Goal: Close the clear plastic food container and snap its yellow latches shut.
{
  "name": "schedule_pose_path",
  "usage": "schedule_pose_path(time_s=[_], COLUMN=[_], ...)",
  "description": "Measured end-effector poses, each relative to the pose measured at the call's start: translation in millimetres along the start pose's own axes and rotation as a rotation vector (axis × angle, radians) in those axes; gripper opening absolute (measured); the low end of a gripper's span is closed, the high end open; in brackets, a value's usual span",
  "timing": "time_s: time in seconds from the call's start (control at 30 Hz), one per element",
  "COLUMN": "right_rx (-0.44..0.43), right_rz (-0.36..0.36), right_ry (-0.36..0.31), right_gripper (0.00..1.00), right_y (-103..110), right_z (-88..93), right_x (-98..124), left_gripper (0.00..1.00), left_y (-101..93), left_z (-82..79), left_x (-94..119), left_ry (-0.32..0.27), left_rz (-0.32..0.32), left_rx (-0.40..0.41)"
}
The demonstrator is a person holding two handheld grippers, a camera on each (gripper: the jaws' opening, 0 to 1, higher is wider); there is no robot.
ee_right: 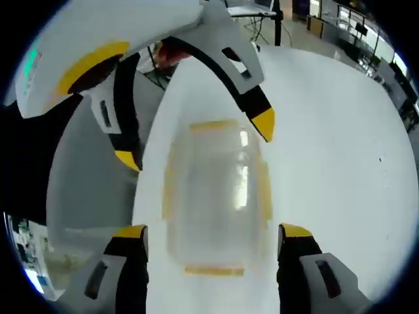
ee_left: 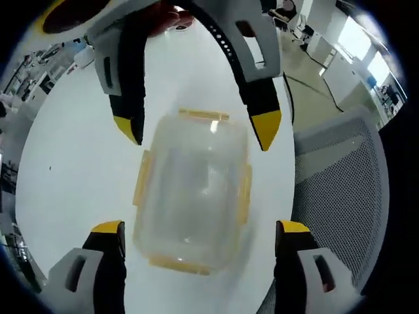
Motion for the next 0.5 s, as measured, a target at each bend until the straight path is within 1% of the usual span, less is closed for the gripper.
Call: schedule_pose_path(time_s=[0.07,0.2,0.27,0.37,0.5], right_rx=[0.004,0.014,0.024,0.025,0.038], right_rz=[0.003,0.01,0.017,0.035,0.07], right_ry=[0.003,0.021,0.033,0.031,0.035], right_gripper=[0.85,0.88,0.89,0.9,0.89], right_y=[2,7,8,9,8], right_z=[0.6,4.5,7.0,7.8,8.1], right_x=[-1,-6,-8,-11,-15], left_gripper=[0.99,0.99,0.99,0.99,0.99], left_y=[1.8,3.2,2.7,2.8,3.6], left_z=[-0.1,3.6,6.5,10.0,14.1], left_x=[0,-2,-5,-8,-15], left_ry=[-0.003,0.023,0.042,0.062,0.081], left_rz=[-0.004,0.006,0.015,0.024,0.022], left_rx=[-0.009,-0.021,-0.04,-0.08,-0.108])
Point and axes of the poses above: the point that each gripper's makers call its tool centre point, and the gripper's own axes: x roughly backward along the fingers, y roughly to its left, z roughly out of its underside, the point moved 7 cm from there along x, roughly backward along the fingers, and after that the axes turned 12 degrees about x, right-handed, at the moved point
